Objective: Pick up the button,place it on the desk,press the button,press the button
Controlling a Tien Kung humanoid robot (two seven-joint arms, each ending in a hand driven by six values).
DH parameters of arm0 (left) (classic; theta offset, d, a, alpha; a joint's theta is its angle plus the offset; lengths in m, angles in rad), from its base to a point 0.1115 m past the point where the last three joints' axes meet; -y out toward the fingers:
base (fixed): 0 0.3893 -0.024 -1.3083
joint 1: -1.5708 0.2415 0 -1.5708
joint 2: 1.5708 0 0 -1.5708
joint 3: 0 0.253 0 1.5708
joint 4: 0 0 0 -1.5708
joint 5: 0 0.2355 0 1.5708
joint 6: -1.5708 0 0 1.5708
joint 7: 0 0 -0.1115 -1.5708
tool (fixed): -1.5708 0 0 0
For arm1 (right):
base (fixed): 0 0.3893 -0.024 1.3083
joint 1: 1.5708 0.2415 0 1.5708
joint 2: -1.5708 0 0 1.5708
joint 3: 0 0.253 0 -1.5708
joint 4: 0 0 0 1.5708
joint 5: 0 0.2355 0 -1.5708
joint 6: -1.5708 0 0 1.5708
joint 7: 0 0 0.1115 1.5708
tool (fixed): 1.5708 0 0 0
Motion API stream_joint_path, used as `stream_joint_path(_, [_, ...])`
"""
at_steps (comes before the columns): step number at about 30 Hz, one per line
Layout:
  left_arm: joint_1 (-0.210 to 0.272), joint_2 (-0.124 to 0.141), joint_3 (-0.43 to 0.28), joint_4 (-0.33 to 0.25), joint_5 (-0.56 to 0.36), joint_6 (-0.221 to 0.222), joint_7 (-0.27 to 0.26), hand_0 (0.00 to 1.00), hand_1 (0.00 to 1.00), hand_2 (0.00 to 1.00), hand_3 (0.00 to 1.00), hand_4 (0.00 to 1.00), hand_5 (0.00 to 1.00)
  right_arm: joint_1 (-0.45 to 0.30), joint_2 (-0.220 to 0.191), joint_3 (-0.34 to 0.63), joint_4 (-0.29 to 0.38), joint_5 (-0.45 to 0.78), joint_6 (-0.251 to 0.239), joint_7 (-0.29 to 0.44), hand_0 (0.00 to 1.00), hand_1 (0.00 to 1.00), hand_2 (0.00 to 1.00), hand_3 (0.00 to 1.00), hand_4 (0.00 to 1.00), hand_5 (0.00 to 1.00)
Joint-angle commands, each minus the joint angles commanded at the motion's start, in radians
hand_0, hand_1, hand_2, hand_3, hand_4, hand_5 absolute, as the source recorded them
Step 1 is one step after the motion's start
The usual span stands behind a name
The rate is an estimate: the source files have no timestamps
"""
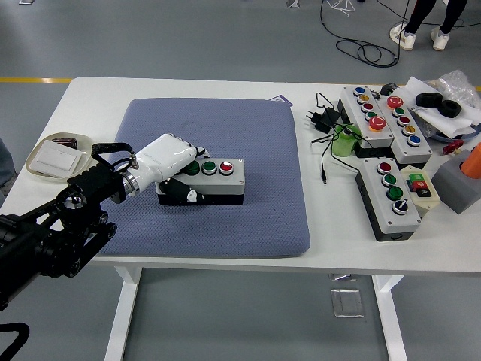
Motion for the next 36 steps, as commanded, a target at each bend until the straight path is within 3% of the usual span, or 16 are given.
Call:
stream_joint_path(3, [0.001,0.0,-0.002,0.0,0.0,-0.003,-0.002,0.16,0.209,0.25,0.391,0.387,0.002,0.0,0.0,0.001,0.0,-0.002,0.0,0.0,0.649,0.639,0.671,0.585,0.386,0.242])
stream_joint_path(4, [0.001,0.0,-0.002,0.0,0.0,-0.004,-0.002,0.264,0.297,0.342,0.437,0.408,0.002,0.0,0.0,0.001,0.0,-0.002,0.0,0.0,0.649,0.639,0.671,0.585,0.386,0.242])
stream_joint_path(9, [0.005,0.0,-0.002,0.001,0.0,0.003,0.002,0.264,0.297,0.342,0.437,0.408,0.002,0.0,0.0,0.0,0.0,0.0,0.0,0.0,0.649,0.639,0.671,0.585,0.386,0.242])
stream_joint_path(10, [0.005,0.0,-0.003,0.0,0.0,0.003,0.002,0.33,0.338,0.369,0.452,0.417,0.002,0.0,0.0,0.0,0.0,0.0,0.0,0.0,0.649,0.639,0.671,0.584,0.386,0.242])
stream_joint_path(14, [0.007,0.0,-0.007,-0.003,0.0,0.003,0.006,0.33,0.338,0.369,0.452,0.417,0.002,-0.001,0.0,0.001,0.0,-0.002,0.001,0.0,0.649,0.639,0.671,0.584,0.386,0.242])
stream_joint_path(15, [0.008,0.001,-0.009,-0.003,0.0,-0.004,0.005,0.444,0.417,0.471,0.571,0.508,0.002,-0.001,0.0,0.001,0.0,-0.003,0.001,0.0,0.649,0.638,0.671,0.584,0.386,0.242])
stream_joint_path(21, [0.011,0.001,-0.011,-0.004,0.0,-0.025,0.005,0.444,0.417,0.471,0.571,0.508,0.002,-0.003,0.0,0.002,0.0,-0.004,0.001,0.0,0.649,0.638,0.671,0.584,0.386,0.242])
stream_joint_path(22, [0.011,0.001,-0.012,-0.005,0.0,-0.027,0.005,0.538,0.526,0.644,0.712,0.696,0.134,-0.003,0.0,0.002,0.0,-0.004,0.001,0.0,0.649,0.639,0.671,0.584,0.386,0.241])
stream_joint_path(27, [0.017,0.004,-0.017,-0.015,0.0,-0.059,0.003,0.538,0.526,0.644,0.712,0.696,0.134,-0.004,0.0,0.003,0.0,-0.005,0.001,0.0,0.649,0.639,0.671,0.584,0.386,0.241])
stream_joint_path(28, [0.018,0.005,-0.02,-0.019,0.0,-0.066,0.003,0.54,0.597,0.696,0.78,0.804,0.349,-0.004,0.0,0.003,0.0,-0.004,0.001,0.0,0.649,0.639,0.671,0.584,0.386,0.241])
stream_joint_path(33, [0.03,0.013,-0.046,-0.051,0.0,-0.109,0.005,0.54,0.597,0.696,0.78,0.804,0.349,-0.002,0.0,0.0,0.0,-0.002,0.002,0.001,0.649,0.639,0.671,0.584,0.386,0.241])
stream_joint_path(34, [0.032,0.014,-0.05,-0.057,0.0,-0.112,0.006,0.752,0.681,0.76,0.826,0.833,0.413,-0.002,0.0,0.0,0.0,-0.002,0.002,0.001,0.649,0.639,0.671,0.584,0.386,0.241])
stream_joint_path(36, [0.035,0.015,-0.056,-0.067,0.0,-0.121,0.01,0.752,0.681,0.76,0.826,0.833,0.413,-0.001,-0.001,0.0,0.0,-0.001,0.002,0.001,0.649,0.639,0.671,0.584,0.386,0.241])
